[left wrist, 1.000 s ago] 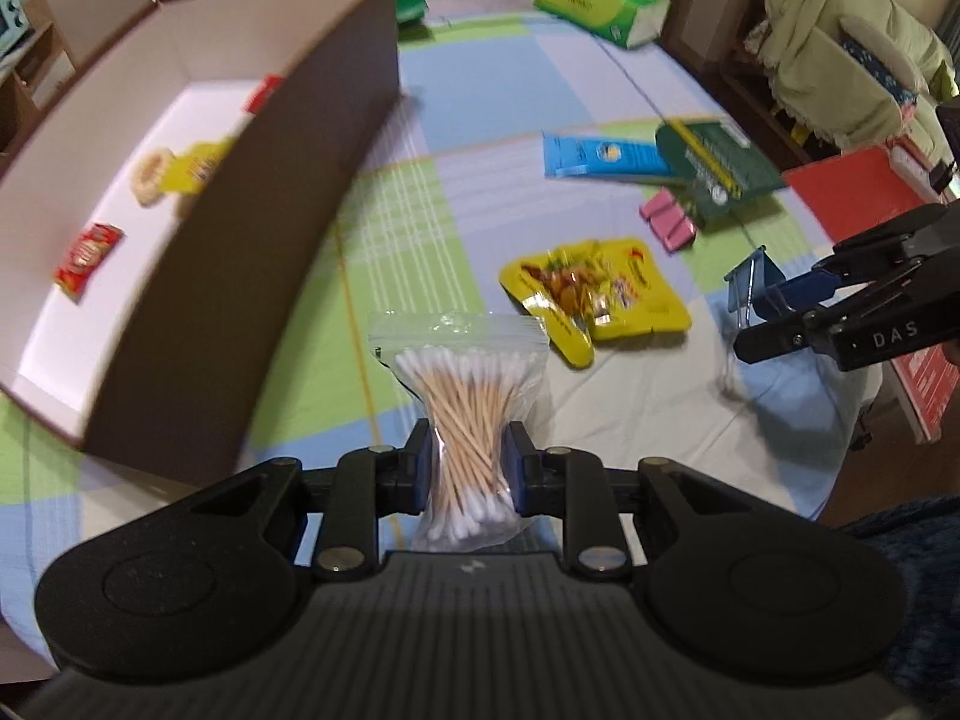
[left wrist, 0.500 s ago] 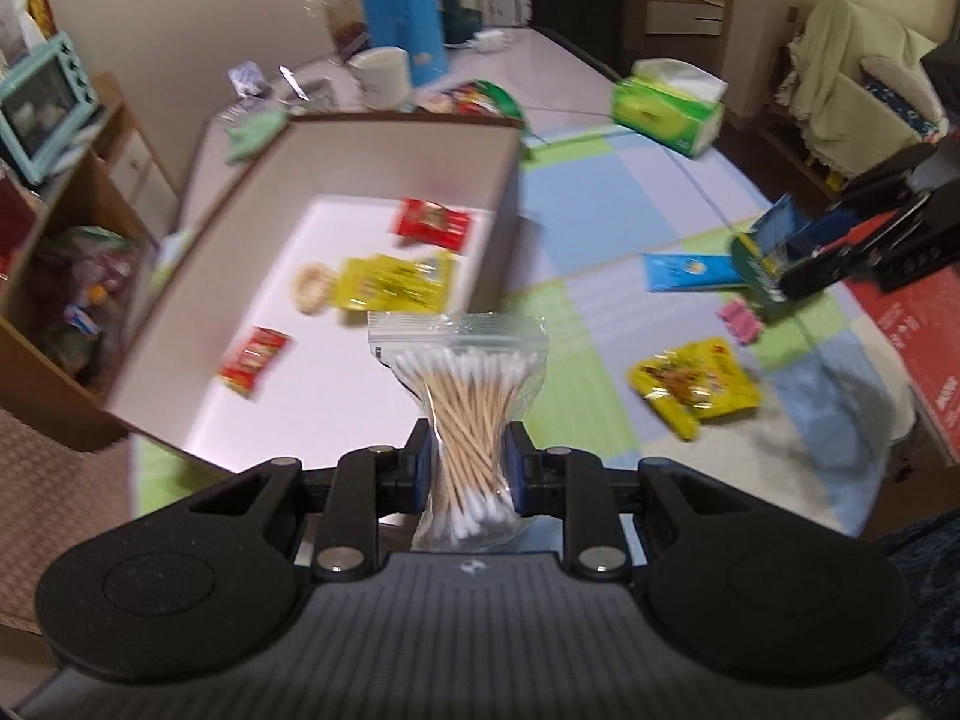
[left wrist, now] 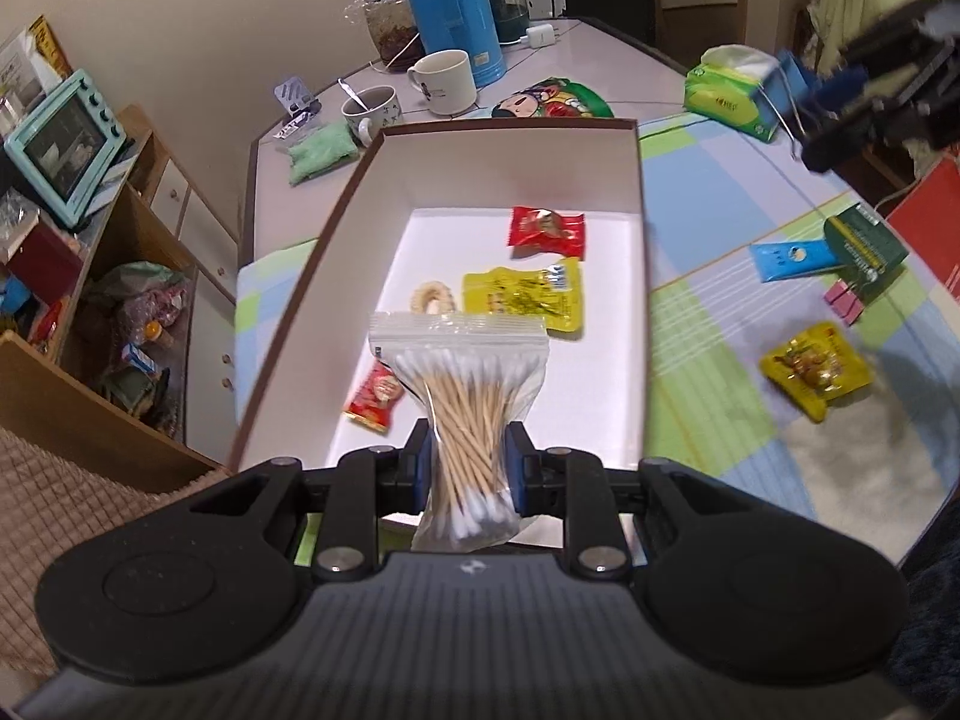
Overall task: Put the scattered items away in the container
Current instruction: 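Carry the cotton-swab bag and blue binder clip over the box with both grippers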
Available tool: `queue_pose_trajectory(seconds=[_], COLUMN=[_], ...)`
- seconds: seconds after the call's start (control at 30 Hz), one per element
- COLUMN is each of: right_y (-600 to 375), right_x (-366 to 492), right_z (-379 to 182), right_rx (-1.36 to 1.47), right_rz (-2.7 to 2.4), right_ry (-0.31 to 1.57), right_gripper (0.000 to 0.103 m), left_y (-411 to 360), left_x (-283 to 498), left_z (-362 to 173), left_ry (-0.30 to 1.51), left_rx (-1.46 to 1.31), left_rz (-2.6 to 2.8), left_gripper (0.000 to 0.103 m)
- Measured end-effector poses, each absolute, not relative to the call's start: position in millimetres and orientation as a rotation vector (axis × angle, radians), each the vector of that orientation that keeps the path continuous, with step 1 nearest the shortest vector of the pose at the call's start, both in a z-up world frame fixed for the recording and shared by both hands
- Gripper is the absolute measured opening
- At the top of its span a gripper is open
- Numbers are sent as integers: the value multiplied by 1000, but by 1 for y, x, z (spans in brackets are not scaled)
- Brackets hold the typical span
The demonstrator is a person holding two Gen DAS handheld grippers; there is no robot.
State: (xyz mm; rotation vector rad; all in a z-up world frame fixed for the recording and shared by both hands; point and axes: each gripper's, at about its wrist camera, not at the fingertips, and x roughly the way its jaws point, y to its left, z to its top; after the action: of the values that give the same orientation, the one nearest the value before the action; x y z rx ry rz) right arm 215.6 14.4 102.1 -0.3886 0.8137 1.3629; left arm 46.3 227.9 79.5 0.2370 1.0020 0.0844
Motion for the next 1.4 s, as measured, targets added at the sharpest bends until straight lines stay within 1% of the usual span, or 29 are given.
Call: queue_pose_trajectory(seconds=[0.23,0.6,1.03,1.4], right_y=[61,114,151,182], right_x=[215,215,217,223], right_z=[110,99,68,24], right_rx=[-415,-452,-461,-515], right_rz=[1403,1405,1365,1347], right_ry=[794,818,919,1035], right_gripper=[43,43,43,43], left_y=[254,294,316,307], left_x=[63,87,122,140], left_z=[77,58,5,-38], left_ry=[1010,1046,1158,1270], left_rx=[315,420,476,531], left_rz=[38,-111,-397,-554], left_gripper=[20,20,20,22])
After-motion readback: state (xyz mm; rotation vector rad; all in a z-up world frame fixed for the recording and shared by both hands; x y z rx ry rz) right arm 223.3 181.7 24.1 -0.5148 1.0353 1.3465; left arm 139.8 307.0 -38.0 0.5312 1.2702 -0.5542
